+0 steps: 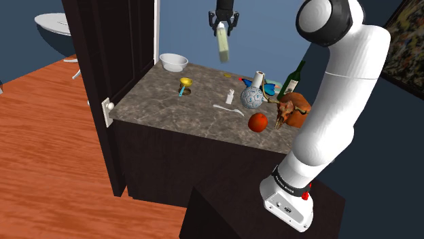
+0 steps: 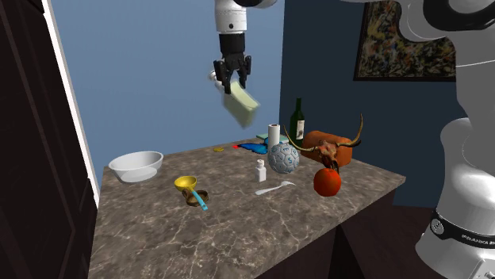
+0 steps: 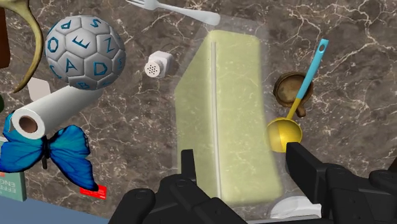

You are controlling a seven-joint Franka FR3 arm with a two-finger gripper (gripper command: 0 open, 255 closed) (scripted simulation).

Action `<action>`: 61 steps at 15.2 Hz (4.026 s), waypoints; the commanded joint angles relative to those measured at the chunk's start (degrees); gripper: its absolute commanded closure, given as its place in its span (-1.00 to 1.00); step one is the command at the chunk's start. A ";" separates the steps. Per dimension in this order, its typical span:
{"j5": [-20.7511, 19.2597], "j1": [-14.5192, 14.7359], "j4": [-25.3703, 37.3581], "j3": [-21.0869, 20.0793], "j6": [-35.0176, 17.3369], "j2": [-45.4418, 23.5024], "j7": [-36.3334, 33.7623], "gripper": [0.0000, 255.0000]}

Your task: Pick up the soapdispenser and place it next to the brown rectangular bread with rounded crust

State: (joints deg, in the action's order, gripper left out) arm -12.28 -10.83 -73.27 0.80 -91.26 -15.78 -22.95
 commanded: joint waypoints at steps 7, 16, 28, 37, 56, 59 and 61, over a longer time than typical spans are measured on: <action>0.12 -3.10 -15.89 1.91 -4.56 12.32 4.17 1.00; -0.98 -7.13 -33.28 6.42 -8.82 27.21 11.77 1.00; -5.03 -12.79 -46.47 14.79 -10.56 41.77 24.09 1.00; -9.16 -17.25 -50.11 22.79 -10.77 48.34 34.89 1.00; -14.47 -21.49 -44.19 44.27 -13.82 48.02 59.02 1.00; -15.06 -21.76 -46.58 44.81 -15.94 48.33 58.62 1.00; -15.45 -21.92 -48.12 45.22 -17.37 48.47 58.36 1.00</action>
State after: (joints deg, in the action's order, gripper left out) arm -27.48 -32.65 -120.39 45.80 -107.69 32.58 35.60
